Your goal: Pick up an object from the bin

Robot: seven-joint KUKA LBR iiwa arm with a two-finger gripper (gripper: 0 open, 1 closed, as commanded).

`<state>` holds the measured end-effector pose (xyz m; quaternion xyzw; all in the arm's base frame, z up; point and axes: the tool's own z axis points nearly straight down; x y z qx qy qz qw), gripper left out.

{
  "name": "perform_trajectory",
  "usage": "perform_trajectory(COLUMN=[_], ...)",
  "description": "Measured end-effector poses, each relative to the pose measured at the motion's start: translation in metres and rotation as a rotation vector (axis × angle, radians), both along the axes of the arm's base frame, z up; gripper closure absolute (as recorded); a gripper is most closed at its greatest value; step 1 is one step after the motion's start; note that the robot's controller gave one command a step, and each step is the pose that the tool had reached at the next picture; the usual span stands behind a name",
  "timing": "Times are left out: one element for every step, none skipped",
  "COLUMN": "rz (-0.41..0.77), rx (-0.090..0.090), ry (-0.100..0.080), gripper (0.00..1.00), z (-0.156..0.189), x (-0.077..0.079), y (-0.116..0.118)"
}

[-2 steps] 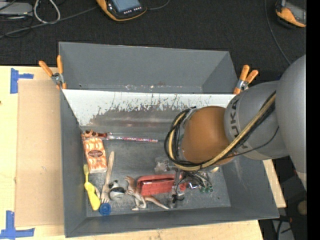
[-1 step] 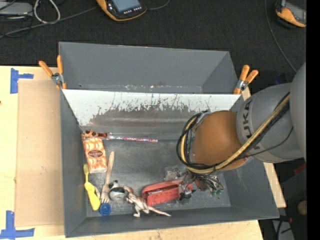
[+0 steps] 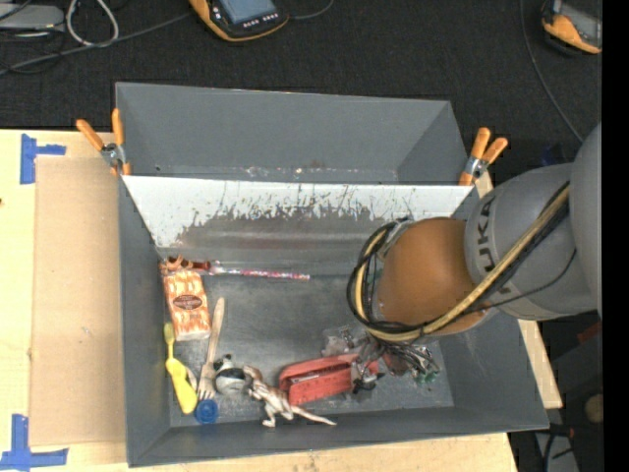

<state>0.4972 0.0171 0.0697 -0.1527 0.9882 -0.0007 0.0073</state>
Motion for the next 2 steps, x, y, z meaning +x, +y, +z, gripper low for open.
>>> perform_trajectory(rz=[0.005, 0.082], rx=[0.0, -0.001], ry=[0.008, 0.017], gripper=[1.0, 1.0], z=[0.069, 0.159], x=[0.006, -0.009], y=[0.005, 0.015])
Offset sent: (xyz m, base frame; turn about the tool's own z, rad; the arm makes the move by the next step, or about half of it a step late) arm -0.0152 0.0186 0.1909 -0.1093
